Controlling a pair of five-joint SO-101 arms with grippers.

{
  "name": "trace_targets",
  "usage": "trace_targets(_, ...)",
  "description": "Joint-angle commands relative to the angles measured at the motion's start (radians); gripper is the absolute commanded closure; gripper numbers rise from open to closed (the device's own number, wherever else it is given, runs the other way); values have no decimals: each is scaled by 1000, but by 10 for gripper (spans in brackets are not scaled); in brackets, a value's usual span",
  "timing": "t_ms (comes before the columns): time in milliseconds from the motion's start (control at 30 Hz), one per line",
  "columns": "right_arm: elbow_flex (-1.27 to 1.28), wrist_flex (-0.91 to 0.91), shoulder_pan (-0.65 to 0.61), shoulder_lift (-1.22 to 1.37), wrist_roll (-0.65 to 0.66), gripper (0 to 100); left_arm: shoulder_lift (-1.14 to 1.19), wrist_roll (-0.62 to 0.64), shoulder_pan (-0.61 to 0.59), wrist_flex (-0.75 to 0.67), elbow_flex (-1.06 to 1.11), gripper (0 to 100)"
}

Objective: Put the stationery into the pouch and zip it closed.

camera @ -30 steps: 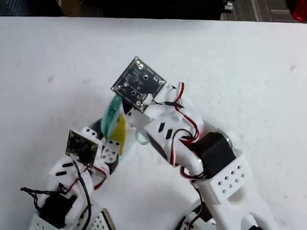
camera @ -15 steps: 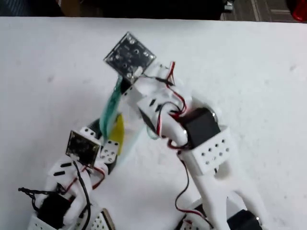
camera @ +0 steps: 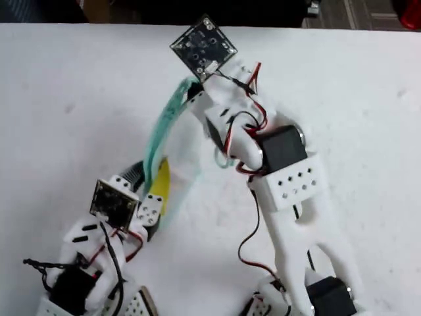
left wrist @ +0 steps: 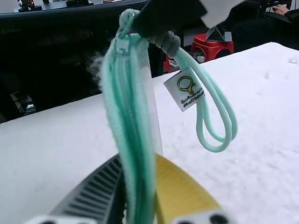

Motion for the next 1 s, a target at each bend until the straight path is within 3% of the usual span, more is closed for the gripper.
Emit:
trace_targets(0, -71, -58, 124, 30, -12, 981, -12, -9, 15, 43, -49, 980)
trace_targets(167, -129, -105, 189, 122, -11, 981, -12, -40, 16, 43, -49, 980)
trace_targets(300, -226, -44, 234, 217, -14, 981, -12, -40, 16, 43, -49, 980)
trace_targets(467, -304, 42, 234, 249, -14, 981, -12, -40, 16, 43, -49, 980)
trace_targets(967, -310, 47, 243, 295, -12, 981, -12, -41, 16, 43, -52, 980)
